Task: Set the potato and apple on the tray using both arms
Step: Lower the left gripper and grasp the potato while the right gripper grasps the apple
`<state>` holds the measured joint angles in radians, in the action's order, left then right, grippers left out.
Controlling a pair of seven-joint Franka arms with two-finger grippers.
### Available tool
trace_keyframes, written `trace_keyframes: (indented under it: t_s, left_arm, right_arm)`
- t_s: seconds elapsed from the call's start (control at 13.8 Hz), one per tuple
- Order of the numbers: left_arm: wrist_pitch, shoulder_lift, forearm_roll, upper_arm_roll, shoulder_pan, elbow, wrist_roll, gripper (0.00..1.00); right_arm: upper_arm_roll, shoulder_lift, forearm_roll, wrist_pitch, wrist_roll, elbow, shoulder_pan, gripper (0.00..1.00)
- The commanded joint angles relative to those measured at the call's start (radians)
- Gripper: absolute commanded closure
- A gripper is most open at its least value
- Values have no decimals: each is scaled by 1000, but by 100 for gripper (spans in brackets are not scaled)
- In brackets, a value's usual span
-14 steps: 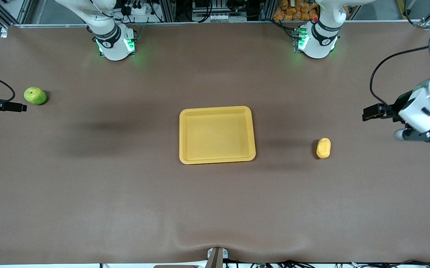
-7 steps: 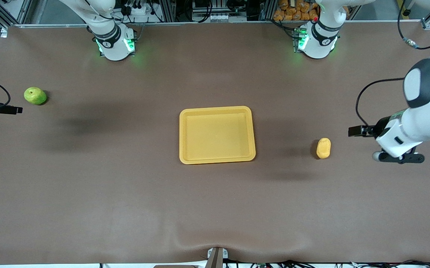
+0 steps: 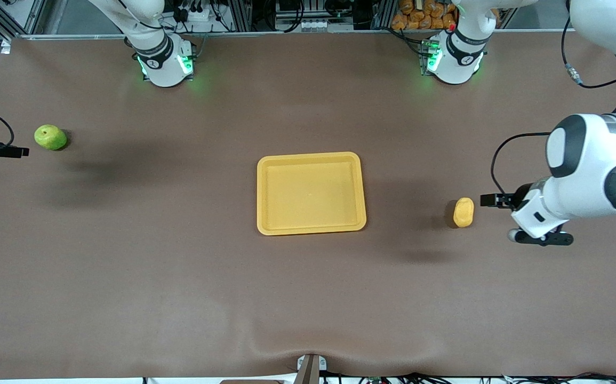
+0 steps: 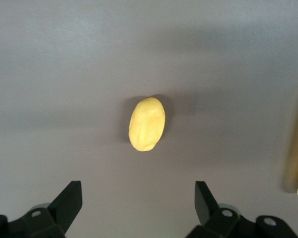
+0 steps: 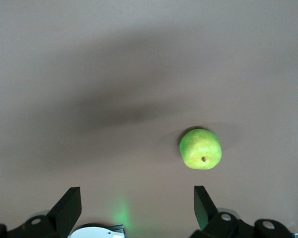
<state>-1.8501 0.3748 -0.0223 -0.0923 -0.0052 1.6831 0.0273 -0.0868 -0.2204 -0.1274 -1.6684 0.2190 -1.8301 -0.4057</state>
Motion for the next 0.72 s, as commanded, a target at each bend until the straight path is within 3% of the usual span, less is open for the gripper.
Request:
trace_keyframes:
  t_s: [0.0,0.29,0.65]
  left_arm:
    - [-90,-20,-22,-3,-7,122,3,0]
    - [-242,-31,-63,-4,-5,251,3,0]
    - [-348,-40,-65,-4,1,323,3,0]
  right_arm:
    - [16,24,-31,-20,37,-43,-47,0]
    - [16,41,-34,-80,43,-132,-74,0]
    - [16,44,-54,-119,45,-178,-96,0]
